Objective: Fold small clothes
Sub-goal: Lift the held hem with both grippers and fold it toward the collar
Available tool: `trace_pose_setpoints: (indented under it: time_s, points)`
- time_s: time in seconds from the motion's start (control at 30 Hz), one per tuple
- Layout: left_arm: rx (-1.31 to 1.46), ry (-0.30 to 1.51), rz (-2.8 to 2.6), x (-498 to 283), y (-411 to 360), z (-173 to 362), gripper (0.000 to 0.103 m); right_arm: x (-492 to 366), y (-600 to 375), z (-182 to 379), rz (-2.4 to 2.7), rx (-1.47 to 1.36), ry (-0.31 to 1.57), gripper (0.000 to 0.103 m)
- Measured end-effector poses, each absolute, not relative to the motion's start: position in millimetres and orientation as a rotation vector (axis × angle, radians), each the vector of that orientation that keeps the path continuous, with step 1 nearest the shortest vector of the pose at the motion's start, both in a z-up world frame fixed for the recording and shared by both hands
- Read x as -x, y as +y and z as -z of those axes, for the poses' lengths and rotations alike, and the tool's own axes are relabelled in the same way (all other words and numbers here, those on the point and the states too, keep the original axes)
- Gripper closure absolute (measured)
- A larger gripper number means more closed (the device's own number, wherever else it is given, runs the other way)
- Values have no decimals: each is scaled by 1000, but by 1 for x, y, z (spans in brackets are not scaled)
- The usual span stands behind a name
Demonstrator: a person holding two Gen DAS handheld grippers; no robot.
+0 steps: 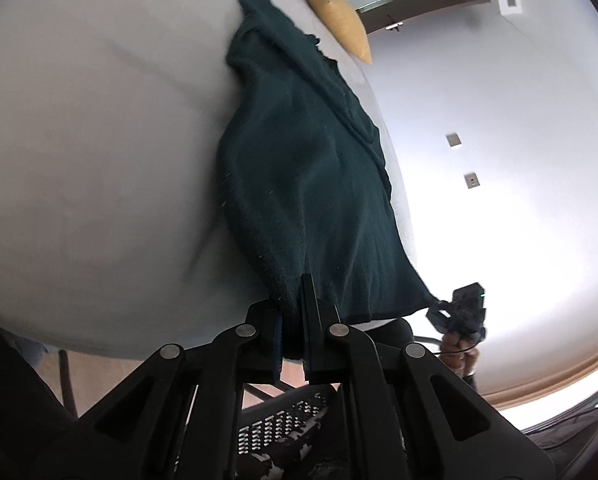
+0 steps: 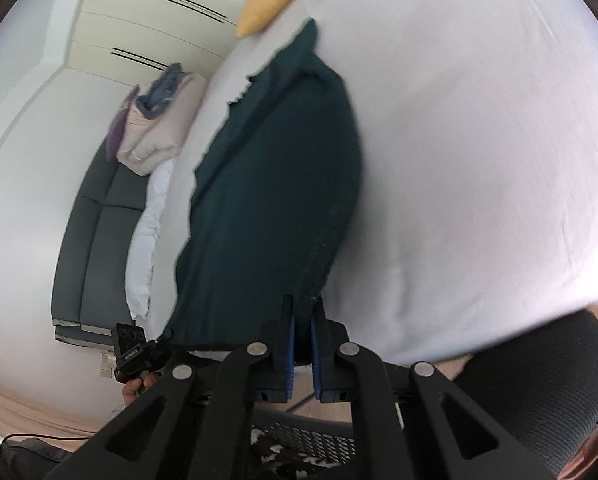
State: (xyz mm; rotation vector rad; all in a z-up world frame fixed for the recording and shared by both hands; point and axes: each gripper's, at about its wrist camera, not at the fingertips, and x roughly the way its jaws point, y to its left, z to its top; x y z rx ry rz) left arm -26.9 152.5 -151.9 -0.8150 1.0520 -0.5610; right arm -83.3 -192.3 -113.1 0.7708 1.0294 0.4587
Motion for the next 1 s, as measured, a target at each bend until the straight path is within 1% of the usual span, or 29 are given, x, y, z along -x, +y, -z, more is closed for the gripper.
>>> trace_pose_setpoints:
  time_s: [0.23, 0.43, 0.7, 1.0]
  points:
    - [790, 968, 580, 26, 158, 119, 98, 69, -169, 72, -531, -740, 933, 95]
    - [799, 890, 580, 13, 171, 92, 98, 48, -160, 53, -566, -791, 860, 95]
    - [772, 820, 570, -29, 173, 57, 98, -5, -156, 36, -558, -817, 805, 95]
    - [792, 782, 536, -95, 175, 31, 98, -96, -147, 22, -523, -822, 780, 95]
